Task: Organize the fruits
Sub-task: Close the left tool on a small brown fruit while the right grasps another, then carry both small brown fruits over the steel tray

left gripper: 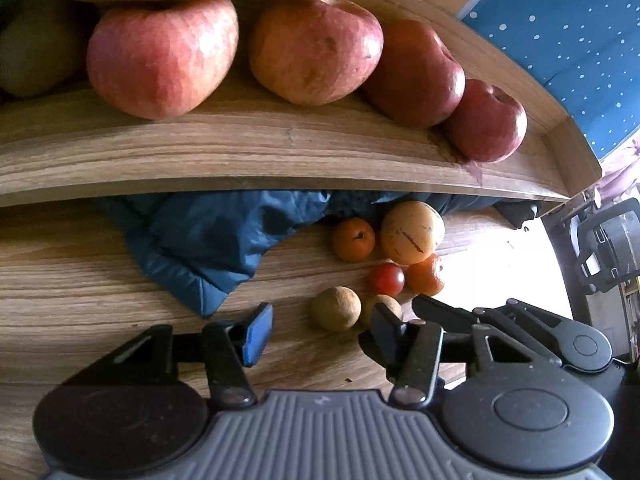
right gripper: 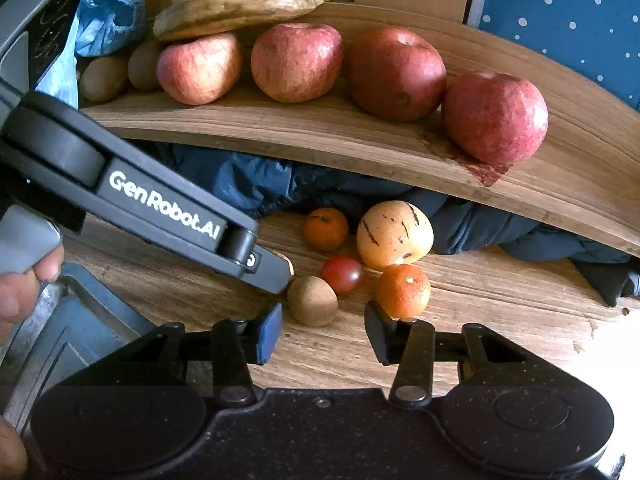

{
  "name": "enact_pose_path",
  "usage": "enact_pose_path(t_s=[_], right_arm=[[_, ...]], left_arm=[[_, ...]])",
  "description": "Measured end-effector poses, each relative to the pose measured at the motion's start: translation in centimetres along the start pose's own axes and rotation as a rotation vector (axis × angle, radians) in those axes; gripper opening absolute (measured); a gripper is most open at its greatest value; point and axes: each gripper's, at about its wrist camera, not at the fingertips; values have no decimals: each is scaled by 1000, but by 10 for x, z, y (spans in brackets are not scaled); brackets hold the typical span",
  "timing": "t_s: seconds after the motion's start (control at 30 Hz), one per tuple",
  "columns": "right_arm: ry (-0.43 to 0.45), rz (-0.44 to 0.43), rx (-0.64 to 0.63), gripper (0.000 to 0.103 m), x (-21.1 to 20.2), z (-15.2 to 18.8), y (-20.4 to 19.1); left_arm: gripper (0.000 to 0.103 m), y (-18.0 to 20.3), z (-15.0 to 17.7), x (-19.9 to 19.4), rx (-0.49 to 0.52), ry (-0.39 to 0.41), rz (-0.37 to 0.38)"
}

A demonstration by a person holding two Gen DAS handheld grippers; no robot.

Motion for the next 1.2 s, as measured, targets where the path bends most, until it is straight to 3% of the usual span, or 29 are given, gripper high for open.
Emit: enact_pose_path(t_s=[0.47,0.87,1.2], right_arm=[[4,-23,1,29,3,0,-4],[9,-18,23,29,-6,7,0],[32,-35,12,29,-28,17,0]], left_arm=[[31,5,-4,9,-13,-8,19],[30,7,2,-3,-19,18,12],[30,11,21,-36,-49,74,-17]])
Point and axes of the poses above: each gripper's, at about its wrist camera, not at the fingertips, and x roughly the way its jaws point, y to its right, z to its underside, and after that the axes turned 9 degrees about x, right-handed
